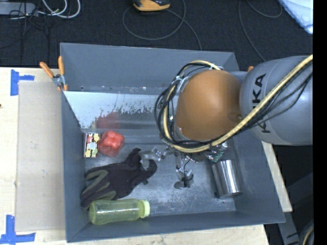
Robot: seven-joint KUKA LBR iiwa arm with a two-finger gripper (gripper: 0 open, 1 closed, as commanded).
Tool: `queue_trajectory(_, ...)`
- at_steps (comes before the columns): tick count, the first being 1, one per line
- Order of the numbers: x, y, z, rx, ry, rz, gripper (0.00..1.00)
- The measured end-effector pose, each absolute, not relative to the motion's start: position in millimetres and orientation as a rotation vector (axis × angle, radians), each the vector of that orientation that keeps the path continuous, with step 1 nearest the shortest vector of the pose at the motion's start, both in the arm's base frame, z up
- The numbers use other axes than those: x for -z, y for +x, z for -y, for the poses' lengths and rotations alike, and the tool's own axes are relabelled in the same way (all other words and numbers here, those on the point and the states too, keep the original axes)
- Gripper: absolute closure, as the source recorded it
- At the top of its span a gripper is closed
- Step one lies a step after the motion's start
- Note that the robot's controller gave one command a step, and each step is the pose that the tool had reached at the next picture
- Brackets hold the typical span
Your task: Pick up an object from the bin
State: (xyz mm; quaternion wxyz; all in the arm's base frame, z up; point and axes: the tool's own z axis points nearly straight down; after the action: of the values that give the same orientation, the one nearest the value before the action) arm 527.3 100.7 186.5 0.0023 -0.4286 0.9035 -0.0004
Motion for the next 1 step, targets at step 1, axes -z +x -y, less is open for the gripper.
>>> queue_trajectory(1,-186.2,527.5,-100.8,0.000,-1.343,-2.835,0.00)
